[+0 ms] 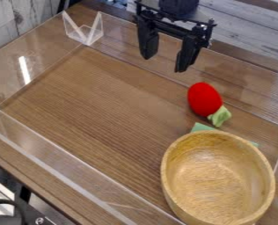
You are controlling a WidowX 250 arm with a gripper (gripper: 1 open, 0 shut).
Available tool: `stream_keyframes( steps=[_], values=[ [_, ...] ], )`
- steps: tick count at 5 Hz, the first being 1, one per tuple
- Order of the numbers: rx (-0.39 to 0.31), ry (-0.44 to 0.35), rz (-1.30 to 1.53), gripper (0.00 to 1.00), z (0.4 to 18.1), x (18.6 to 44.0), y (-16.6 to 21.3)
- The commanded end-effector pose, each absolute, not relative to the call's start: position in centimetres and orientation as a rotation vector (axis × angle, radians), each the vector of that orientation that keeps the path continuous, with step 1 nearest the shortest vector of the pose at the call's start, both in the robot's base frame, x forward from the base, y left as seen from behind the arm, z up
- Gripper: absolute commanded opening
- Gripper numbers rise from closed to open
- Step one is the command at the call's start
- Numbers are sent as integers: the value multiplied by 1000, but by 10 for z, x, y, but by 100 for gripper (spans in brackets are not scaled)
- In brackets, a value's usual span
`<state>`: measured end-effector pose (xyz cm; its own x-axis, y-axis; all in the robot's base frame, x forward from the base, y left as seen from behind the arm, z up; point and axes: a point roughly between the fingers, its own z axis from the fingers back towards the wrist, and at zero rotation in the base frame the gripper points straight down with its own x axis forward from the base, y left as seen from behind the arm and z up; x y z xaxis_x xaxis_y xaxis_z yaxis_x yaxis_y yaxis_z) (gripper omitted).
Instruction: Move the red object to the left side of the table
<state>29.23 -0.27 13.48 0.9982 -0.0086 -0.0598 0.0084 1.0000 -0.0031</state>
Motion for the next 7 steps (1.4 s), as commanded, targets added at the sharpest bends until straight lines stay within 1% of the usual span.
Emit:
stream_keyframes(
  steps=[1,2,3,4,5,6,7],
  values=[
    [-8,82,-16,100,118,287,-4],
    [-41,47,137,100,108,288,-30],
    [-75,7,286,100,107,288,-53],
    [-124,-39,432,100,105,294,-67],
    [-159,-91,595,100,104,300,-66],
    [-181,-126,673,100,91,311,-62],
    [-189,-153,704,100,77,323,-57]
  ],
)
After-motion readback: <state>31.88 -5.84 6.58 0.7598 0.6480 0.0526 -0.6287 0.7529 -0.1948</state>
